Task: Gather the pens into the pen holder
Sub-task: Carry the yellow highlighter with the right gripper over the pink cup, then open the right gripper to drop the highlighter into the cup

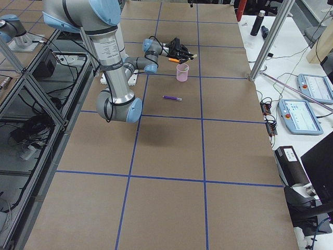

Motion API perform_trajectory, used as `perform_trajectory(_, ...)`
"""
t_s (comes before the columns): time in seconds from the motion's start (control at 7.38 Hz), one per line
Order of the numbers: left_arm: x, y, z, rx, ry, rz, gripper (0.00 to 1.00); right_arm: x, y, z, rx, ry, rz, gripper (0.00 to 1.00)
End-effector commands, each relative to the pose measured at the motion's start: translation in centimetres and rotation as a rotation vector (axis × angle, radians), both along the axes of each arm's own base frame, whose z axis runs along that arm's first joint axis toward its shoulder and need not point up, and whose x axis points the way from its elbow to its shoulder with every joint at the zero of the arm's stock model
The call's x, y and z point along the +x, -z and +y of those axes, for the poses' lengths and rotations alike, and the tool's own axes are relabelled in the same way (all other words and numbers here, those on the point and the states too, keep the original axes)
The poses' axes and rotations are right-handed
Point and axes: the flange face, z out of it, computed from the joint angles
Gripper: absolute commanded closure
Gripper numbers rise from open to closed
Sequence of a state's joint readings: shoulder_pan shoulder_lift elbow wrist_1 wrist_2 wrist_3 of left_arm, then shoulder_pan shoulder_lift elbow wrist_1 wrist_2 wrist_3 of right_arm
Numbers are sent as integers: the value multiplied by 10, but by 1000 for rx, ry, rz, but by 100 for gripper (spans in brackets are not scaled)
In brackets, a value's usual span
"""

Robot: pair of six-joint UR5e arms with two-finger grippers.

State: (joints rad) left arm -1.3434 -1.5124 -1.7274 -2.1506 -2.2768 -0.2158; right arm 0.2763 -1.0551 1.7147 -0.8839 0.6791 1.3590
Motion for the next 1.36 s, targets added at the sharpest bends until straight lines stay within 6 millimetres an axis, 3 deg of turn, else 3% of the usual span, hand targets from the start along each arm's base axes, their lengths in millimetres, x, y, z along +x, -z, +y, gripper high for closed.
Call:
perform_trajectory(0.0,0,-1,0,-2,1,0,0,-16,-16,3,-3,-42,69,100)
perform_trajectory(0.27,1,1,-2,1,-1,0,0,-25,-15,21,7,-38,69,100)
perform_trajectory(0.41,2,4,-4,-1,5,6,0,-28,-15,26,8,-32,67,93)
perform_trajectory(0.54,3,2,-8,-2,6,7,0,-30,-15,28,8,-32,70,58)
perform_trajectory(0.68,3,2,-9,-2,6,7,0,-34,-24,25,12,-59,100,5)
perform_trajectory(0.95,3,5,-10,-10,15,13,0,-32,-21,23,15,-56,98,1)
perform_trajectory(1.22,10,32,-21,-20,46,58,0,-10,-12,-8,-24,31,71,1)
